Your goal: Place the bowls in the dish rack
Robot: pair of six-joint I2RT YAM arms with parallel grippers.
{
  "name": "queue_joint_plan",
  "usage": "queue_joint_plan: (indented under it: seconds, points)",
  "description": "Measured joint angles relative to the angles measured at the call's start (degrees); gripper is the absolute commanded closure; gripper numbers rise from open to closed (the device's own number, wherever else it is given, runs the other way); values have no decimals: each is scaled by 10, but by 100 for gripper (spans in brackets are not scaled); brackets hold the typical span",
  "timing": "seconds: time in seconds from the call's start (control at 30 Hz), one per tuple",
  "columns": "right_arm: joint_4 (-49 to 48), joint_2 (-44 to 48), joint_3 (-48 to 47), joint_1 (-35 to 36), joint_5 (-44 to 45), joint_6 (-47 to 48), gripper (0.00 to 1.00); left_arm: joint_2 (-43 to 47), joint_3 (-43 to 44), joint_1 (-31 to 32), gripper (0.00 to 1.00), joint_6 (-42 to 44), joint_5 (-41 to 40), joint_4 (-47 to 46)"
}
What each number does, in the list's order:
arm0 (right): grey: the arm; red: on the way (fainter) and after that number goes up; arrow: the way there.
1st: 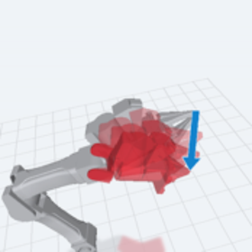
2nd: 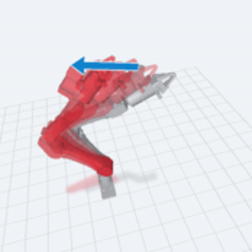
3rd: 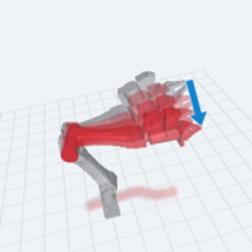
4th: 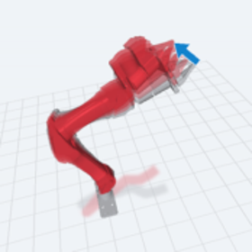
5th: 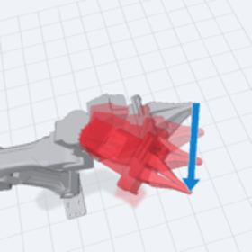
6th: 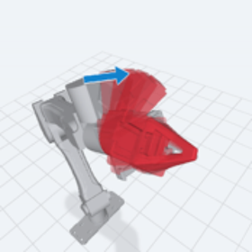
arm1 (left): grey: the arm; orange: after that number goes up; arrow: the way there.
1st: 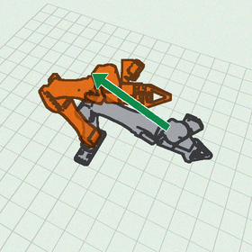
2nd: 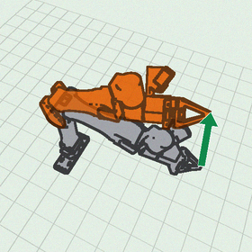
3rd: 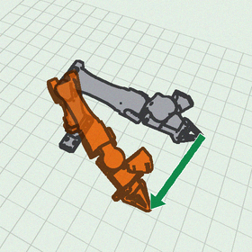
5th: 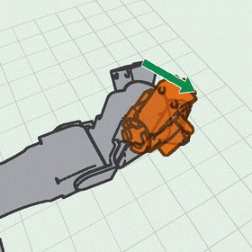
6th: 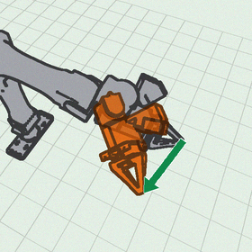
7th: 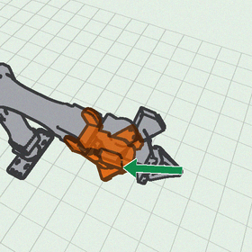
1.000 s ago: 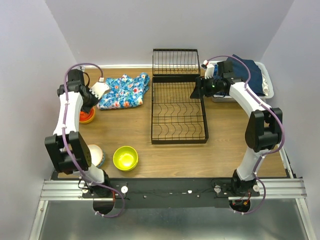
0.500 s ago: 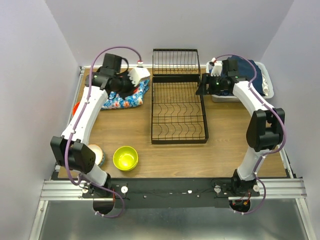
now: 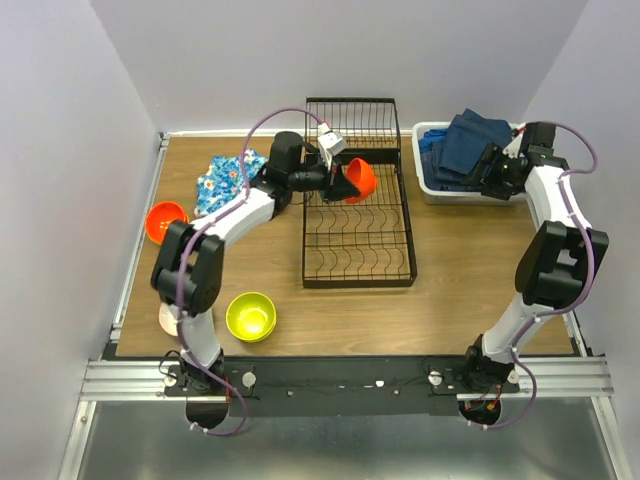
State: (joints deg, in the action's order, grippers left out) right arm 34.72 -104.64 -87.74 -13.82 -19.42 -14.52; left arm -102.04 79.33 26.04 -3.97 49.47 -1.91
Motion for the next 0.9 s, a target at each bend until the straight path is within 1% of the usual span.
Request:
queue_joint_plan:
  seconds: [0.03,0.1,0.17,0.23,0.37,0.63,0.8,0.9]
  points:
    - [6,3,0,-2,1,0,27,-17,-5,0,100,-39,9,-54]
    - [17,13,1,3,1,5,27,-60,-20,1,100,-137,23,-193]
    - [20,24,6,8,1,11,27,-107,-18,3,100,-223,30,-315]
    - [21,35,18,14,3,19,27,-140,-9,5,100,-282,32,-394]
    - [35,52,41,15,12,35,27,-214,20,23,100,-382,34,-515]
    - [62,79,49,15,33,68,27,-274,29,51,100,-525,15,-677]
    - [70,96,61,15,38,77,27,-322,37,50,100,-570,-7,-701]
    - [70,96,63,15,38,79,27,-335,40,49,100,-572,-10,-700]
